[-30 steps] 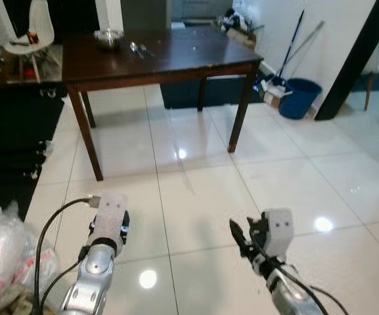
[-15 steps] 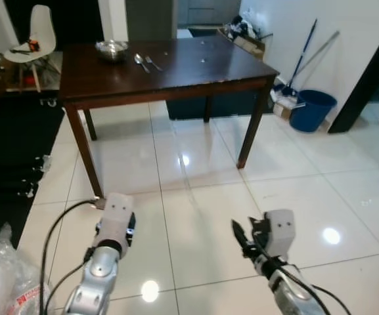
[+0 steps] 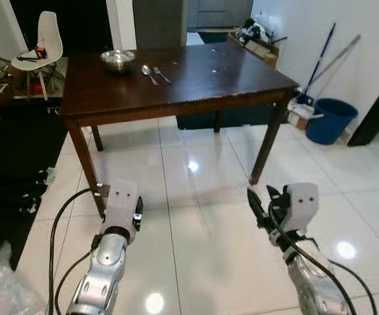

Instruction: Setting the table

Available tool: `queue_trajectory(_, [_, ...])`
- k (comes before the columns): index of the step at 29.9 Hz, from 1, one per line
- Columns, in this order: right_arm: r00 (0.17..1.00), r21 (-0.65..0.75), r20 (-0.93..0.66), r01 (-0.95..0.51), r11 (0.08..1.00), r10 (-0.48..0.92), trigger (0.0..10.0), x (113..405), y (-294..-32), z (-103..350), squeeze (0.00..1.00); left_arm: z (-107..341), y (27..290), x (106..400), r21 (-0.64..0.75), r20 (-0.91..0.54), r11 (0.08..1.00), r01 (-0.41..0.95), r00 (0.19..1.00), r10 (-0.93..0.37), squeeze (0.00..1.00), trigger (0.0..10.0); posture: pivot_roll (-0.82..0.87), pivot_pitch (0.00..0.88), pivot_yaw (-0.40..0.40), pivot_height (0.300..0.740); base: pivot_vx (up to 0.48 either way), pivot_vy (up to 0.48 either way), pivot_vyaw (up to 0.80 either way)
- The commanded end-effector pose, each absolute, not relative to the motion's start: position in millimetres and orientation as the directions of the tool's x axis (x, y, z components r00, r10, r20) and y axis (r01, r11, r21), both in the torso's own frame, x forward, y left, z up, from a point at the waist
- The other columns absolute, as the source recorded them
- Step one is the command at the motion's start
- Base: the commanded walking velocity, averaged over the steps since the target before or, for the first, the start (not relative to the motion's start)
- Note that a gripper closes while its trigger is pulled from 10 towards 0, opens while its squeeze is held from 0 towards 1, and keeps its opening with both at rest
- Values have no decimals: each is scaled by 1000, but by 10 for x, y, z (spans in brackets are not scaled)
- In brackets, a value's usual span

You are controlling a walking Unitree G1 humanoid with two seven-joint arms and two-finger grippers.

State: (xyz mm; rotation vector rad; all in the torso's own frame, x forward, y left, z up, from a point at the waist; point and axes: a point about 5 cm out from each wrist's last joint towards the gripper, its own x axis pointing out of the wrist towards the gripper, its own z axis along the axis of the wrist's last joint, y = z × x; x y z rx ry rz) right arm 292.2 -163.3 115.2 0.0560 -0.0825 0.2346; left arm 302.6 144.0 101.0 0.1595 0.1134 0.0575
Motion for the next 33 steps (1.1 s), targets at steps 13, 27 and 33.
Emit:
queue_trajectory(13, [970, 59, 41, -241, 969, 239, 10000, 2866, -1617, 1052, 0, 1013, 1379, 3021, 147, -116, 989, -24, 992, 41, 0, 10000, -74, 0, 67, 740, 480, 0, 0])
queue_trajectory(27, [969, 58, 31, -247, 967, 246, 10000, 2845, -1587, 1027, 0, 1049, 1361, 3022, 152, -99, 988, 6, 995, 9, 31, 10000, -73, 0, 69, 740, 480, 0, 0])
queue_trajectory(33, [968, 60, 30, -250, 966, 249, 10000, 2852, -1569, 1023, 0, 1067, 1347, 3016, 157, -92, 987, 19, 996, -4, 59, 10000, -70, 0, 71, 740, 480, 0, 0])
